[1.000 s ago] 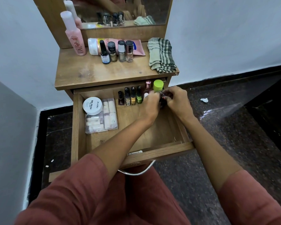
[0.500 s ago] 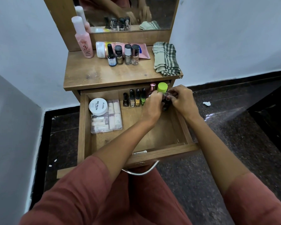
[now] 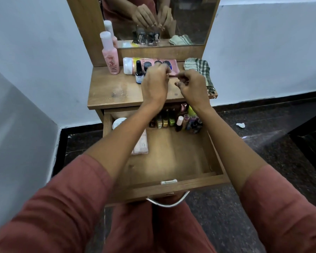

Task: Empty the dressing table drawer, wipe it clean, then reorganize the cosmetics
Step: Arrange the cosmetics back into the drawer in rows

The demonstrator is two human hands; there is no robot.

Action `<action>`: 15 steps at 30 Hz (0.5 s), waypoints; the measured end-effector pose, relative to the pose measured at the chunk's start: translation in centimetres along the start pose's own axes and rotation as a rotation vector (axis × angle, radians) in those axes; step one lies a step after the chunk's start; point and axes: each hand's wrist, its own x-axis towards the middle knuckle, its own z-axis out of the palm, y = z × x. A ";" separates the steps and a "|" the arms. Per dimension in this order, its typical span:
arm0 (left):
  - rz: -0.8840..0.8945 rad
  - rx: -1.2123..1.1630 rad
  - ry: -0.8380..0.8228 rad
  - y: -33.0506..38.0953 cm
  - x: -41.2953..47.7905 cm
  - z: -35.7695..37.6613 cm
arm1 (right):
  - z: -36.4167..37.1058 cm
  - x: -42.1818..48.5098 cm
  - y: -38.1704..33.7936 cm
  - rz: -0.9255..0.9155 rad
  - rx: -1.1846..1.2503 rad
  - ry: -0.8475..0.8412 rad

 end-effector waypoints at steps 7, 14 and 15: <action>0.082 0.307 -0.074 -1.8 5.2 -1.2 | 2.3 4.7 -1.4 -0.007 -0.039 -0.045; 0.143 0.455 -0.221 -1.0 6.1 -0.9 | 3.0 5.6 -0.8 -0.033 -0.055 -0.070; 0.155 0.459 -0.216 -0.8 6.0 -0.9 | 2.9 5.5 -0.8 -0.025 -0.045 -0.058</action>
